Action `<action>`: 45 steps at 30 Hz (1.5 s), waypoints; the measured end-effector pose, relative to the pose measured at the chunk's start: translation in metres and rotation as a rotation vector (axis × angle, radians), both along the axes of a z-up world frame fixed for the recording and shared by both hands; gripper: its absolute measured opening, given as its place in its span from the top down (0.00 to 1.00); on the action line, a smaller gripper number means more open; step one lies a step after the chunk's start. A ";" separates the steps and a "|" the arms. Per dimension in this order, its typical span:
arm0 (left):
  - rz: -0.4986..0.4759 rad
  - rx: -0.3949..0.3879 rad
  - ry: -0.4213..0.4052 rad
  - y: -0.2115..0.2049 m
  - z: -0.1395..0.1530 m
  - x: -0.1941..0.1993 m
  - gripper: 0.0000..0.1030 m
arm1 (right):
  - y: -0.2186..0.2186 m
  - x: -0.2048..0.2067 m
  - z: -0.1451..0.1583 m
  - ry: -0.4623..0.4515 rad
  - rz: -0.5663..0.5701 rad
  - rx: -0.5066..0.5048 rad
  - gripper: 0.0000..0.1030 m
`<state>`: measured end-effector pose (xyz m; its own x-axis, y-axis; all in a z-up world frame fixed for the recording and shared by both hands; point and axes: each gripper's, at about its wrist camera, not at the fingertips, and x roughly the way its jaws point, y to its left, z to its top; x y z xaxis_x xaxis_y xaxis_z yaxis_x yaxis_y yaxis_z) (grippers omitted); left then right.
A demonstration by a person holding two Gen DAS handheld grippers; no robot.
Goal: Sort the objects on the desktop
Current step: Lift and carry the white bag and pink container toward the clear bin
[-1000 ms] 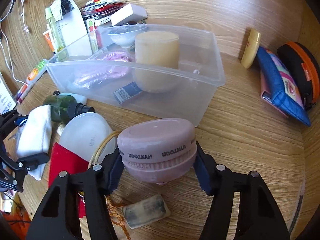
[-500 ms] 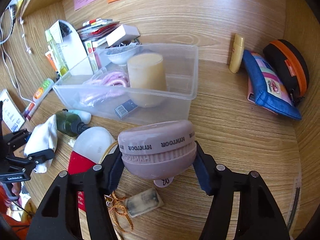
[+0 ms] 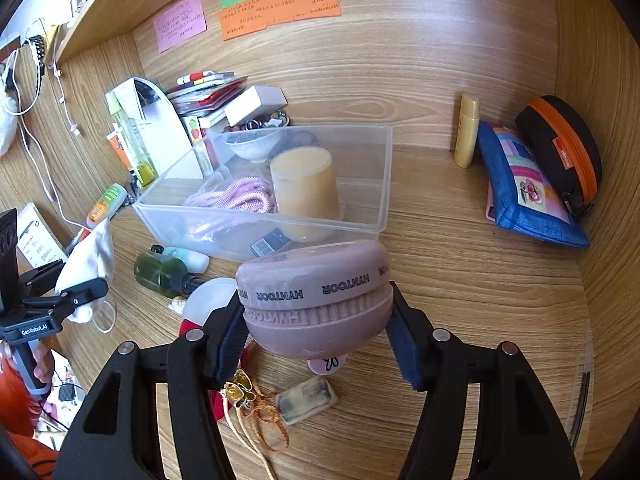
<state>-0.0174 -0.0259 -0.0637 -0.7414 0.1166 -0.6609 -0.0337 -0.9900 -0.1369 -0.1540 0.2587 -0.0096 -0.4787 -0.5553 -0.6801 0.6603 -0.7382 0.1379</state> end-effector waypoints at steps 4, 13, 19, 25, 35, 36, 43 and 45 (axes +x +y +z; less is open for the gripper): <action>0.017 -0.003 0.038 -0.011 0.012 0.002 0.44 | 0.002 0.005 0.008 0.035 0.001 -0.019 0.43; 0.030 -0.002 0.116 -0.029 0.041 -0.017 0.44 | 0.000 0.000 0.021 0.072 0.002 -0.059 0.43; 0.032 0.011 0.144 -0.030 0.056 -0.038 0.44 | -0.009 -0.011 0.028 0.073 0.017 -0.082 0.43; 0.007 -0.020 0.165 -0.022 0.075 -0.056 0.44 | -0.019 -0.029 0.032 0.072 0.020 -0.101 0.43; -0.054 -0.014 0.168 -0.008 0.088 -0.088 0.44 | -0.042 -0.048 0.040 0.073 0.059 -0.084 0.43; -0.062 -0.012 0.168 -0.006 0.088 -0.091 0.44 | -0.045 -0.049 0.042 0.078 0.065 -0.081 0.43; -0.102 -0.019 0.161 0.008 0.085 -0.112 0.44 | -0.072 -0.050 0.050 0.098 0.114 -0.052 0.43; -0.107 -0.008 0.151 0.009 0.082 -0.118 0.44 | -0.083 -0.050 0.048 0.098 0.137 -0.037 0.43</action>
